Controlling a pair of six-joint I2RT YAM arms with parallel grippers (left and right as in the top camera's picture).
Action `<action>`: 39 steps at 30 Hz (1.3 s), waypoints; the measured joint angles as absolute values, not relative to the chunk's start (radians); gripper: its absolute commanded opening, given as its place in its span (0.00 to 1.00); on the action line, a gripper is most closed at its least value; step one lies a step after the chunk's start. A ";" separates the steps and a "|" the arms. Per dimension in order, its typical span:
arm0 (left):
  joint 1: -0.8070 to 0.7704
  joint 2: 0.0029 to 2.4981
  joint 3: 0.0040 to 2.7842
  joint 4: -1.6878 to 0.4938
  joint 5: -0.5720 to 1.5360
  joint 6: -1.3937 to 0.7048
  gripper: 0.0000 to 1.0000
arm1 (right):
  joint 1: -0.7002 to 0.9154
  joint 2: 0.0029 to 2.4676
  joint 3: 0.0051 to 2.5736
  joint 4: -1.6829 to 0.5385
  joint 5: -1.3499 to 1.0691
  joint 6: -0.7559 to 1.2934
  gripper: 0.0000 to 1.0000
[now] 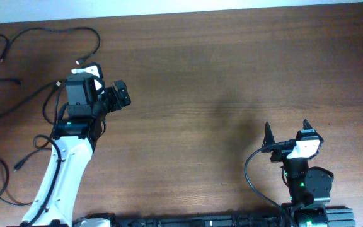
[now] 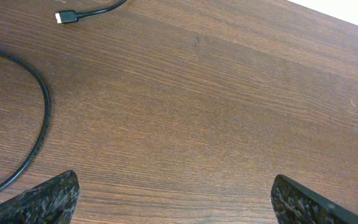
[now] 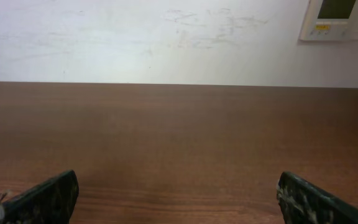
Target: Untangle cables
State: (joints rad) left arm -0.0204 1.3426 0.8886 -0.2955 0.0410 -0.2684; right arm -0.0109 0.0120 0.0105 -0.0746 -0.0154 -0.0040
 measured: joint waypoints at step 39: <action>-0.020 0.024 0.162 -0.413 -0.140 -0.229 0.98 | -0.011 0.011 0.010 -0.075 -0.015 -0.004 0.99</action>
